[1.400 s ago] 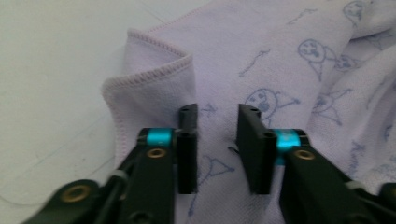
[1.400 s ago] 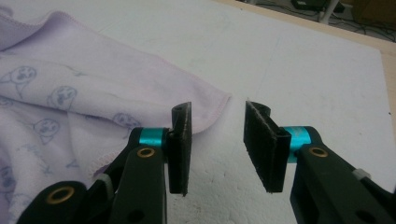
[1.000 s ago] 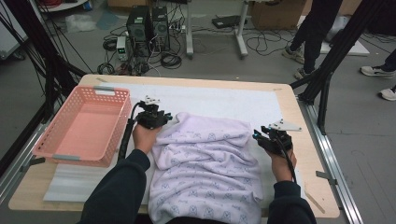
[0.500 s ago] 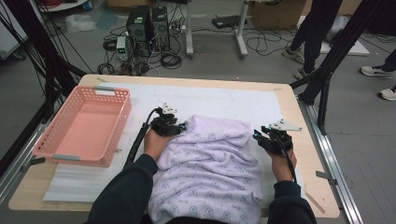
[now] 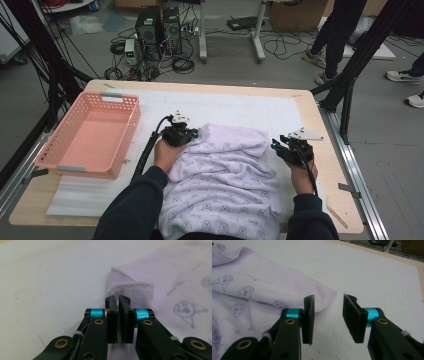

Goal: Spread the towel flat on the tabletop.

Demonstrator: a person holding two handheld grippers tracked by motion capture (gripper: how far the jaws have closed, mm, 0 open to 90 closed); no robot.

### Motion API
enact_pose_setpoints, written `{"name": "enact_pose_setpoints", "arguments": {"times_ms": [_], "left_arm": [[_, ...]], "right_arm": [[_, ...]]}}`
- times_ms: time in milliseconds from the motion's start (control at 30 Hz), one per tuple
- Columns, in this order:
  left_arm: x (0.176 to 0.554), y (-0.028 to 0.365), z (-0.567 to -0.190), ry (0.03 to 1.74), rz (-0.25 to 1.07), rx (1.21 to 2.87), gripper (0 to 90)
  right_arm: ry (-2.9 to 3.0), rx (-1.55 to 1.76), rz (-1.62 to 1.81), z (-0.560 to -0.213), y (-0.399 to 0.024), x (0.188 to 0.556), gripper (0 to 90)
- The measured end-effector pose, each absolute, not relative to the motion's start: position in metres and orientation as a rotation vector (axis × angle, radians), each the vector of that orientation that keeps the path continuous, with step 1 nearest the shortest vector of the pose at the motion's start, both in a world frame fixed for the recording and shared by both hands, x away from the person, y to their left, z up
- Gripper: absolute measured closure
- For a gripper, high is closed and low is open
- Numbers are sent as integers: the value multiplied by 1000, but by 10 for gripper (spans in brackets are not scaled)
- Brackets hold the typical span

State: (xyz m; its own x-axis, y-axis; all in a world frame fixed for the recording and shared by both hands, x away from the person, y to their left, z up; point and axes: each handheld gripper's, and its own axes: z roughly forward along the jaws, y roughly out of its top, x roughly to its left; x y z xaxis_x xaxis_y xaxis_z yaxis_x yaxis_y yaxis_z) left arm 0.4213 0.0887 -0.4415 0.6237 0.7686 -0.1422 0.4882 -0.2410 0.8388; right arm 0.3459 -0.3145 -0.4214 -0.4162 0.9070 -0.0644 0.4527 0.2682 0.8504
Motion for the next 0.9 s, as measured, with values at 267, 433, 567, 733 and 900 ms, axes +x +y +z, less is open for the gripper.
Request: {"name": "enact_pose_setpoints", "arguments": {"times_ms": [267, 433, 567, 733, 900], "left_arm": [[434, 134, -428, 1303, 685, 1778, 859], [437, 154, -431, 1377, 679, 1771, 735], [436, 150, -431, 1356, 638, 1776, 543], [435, 148, -429, 1336, 607, 1765, 512], [435, 150, -430, 1338, 556, 1771, 499]], "right_arm": [[1989, 1218, 1051, -422, -313, 346, 613], [1977, 1239, 1052, -424, -314, 350, 612], [1948, 1318, 1067, -428, -319, 357, 604], [1970, 1355, 1066, -429, -311, 376, 561], [2026, 1413, 1118, -438, -294, 409, 528]]}}
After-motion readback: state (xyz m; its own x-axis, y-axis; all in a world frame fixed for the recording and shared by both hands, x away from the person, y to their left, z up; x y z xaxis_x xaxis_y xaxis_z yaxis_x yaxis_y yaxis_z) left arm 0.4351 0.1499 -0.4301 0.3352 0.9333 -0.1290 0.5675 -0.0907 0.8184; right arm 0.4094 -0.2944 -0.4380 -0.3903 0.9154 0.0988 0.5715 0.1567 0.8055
